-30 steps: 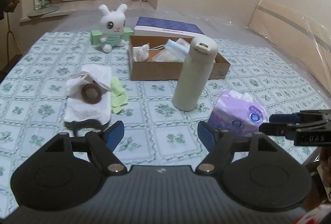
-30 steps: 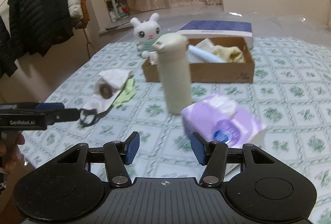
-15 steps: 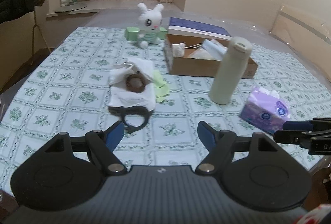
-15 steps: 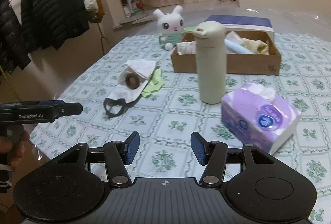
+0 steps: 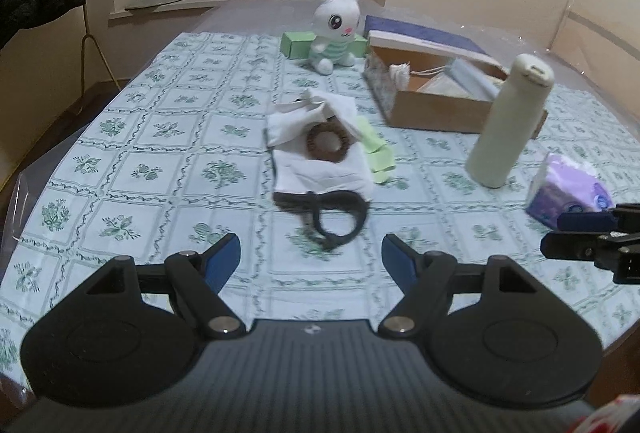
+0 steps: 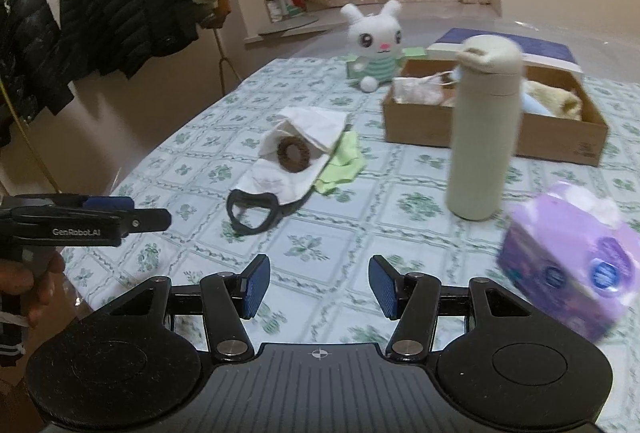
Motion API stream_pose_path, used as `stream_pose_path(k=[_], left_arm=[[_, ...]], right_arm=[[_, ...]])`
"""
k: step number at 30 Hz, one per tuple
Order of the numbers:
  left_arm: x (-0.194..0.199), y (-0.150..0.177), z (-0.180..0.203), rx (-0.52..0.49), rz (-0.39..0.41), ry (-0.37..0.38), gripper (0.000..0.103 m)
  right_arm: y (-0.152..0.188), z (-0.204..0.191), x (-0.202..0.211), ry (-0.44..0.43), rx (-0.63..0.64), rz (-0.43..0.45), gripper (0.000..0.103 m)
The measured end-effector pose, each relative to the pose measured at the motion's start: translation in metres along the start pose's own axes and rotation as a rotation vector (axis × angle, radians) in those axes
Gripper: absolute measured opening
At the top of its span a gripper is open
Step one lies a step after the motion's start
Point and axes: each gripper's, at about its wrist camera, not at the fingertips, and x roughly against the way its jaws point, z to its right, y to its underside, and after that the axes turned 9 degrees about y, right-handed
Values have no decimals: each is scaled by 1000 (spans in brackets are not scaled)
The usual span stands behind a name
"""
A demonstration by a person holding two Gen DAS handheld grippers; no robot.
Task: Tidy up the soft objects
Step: 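Move the right gripper onto the black elastic band and close on it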
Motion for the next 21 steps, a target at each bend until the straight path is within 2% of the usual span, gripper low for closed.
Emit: stream_pose_path(k=[12,21], left_arm=[[-35,-7,-65,14,-11,-23,75],[-58,-5,-95,50,-15,-25,75]], right_arm=[[-12,-53,-92,-76,109,-20,55],[-15,-87,-149,-113,212,-11,54]])
